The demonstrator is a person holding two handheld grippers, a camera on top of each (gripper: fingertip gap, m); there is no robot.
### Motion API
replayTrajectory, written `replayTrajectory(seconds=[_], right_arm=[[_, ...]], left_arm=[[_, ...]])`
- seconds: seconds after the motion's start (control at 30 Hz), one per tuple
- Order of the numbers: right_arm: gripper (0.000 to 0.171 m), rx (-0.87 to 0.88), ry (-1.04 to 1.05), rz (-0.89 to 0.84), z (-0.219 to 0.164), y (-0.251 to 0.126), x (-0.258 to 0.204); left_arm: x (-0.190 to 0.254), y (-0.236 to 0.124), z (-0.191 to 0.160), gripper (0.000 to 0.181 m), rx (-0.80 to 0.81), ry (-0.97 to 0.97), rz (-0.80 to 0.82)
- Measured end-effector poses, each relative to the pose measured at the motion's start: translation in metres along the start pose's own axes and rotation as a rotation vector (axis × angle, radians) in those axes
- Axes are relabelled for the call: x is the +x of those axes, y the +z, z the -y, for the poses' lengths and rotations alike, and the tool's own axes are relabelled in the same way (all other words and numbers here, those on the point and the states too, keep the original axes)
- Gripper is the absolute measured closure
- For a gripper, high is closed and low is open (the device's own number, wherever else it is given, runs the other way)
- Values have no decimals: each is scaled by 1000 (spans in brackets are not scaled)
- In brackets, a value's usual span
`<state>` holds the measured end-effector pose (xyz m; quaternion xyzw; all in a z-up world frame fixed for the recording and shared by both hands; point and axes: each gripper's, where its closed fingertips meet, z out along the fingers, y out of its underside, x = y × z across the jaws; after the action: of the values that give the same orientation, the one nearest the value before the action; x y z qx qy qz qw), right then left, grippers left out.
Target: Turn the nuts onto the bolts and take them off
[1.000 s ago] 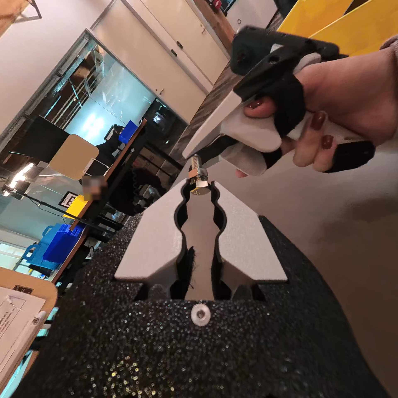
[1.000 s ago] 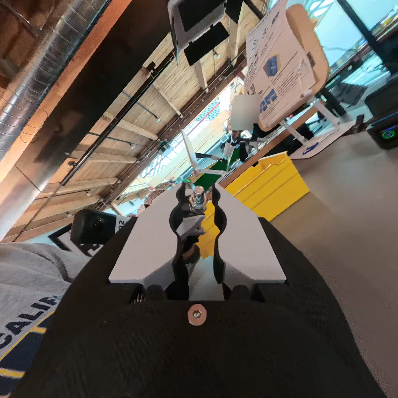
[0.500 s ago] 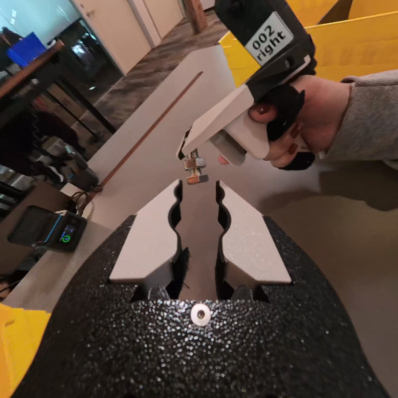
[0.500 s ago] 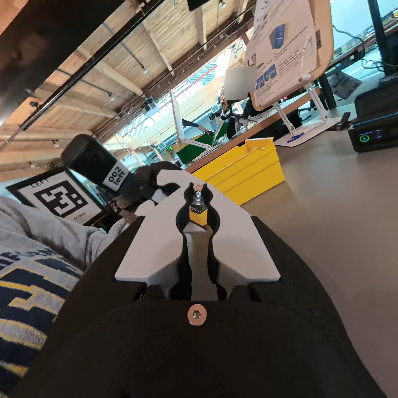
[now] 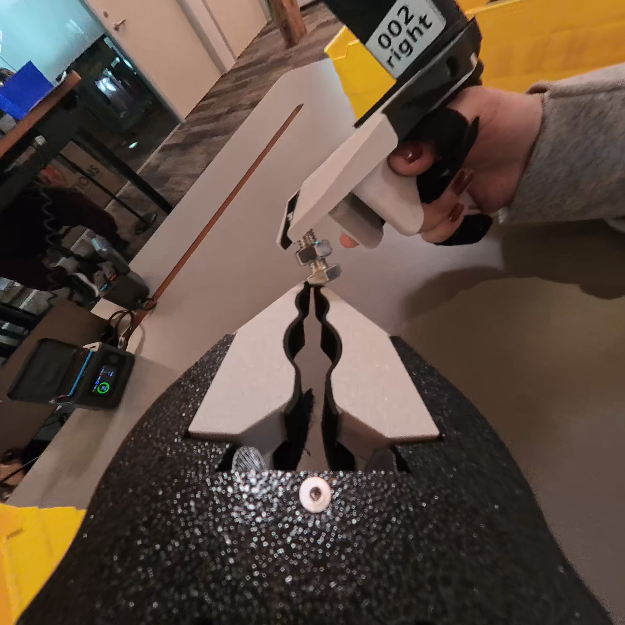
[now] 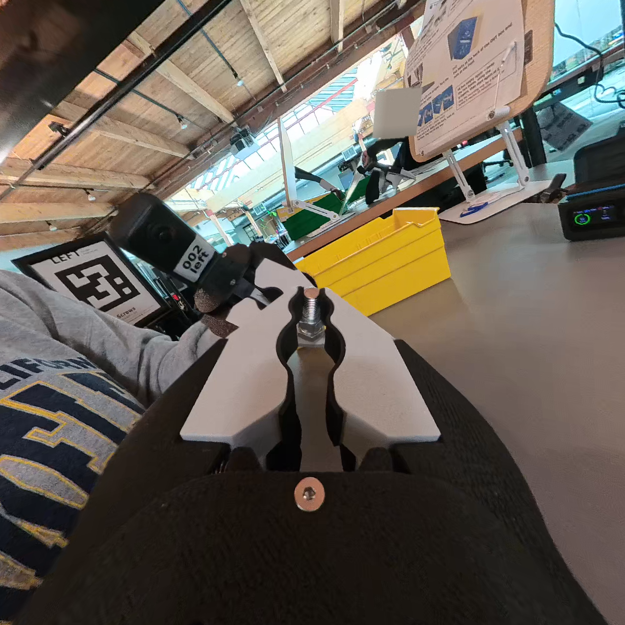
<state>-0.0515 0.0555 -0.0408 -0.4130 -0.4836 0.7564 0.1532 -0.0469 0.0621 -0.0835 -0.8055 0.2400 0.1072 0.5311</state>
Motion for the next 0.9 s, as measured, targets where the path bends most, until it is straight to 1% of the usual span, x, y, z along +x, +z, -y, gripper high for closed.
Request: replayTrajectory(seconds=[0.03, 0.53, 0.57, 0.6, 0.73, 0.8, 0.87, 0.9], right_arm=[[164, -6, -5, -12, -2, 0, 3], [164, 18, 3, -27, 1, -4, 9], [164, 20, 1, -28, 1, -4, 9], [164, 23, -3, -35, 1, -4, 10], [164, 38, -38, -82, 3, -4, 15], [164, 50, -57, -95, 4, -3, 15], [164, 64, -72, -100, 5, -2, 14], [164, 69, -80, -105, 5, -1, 14]], left_arm=[[-1, 2, -3, 181, -20, 10, 7], [-3, 10, -2, 180, -11, -23, 4], [-3, 9, -2, 179, -5, -48, -1], [-4, 9, 0, 169, 8, -80, -4], [-10, 9, 1, 152, 27, -206, 3], [-11, 10, 2, 143, 42, -239, 13], [-10, 12, 2, 150, 47, -254, 19], [-9, 14, 3, 150, 51, -262, 20]])
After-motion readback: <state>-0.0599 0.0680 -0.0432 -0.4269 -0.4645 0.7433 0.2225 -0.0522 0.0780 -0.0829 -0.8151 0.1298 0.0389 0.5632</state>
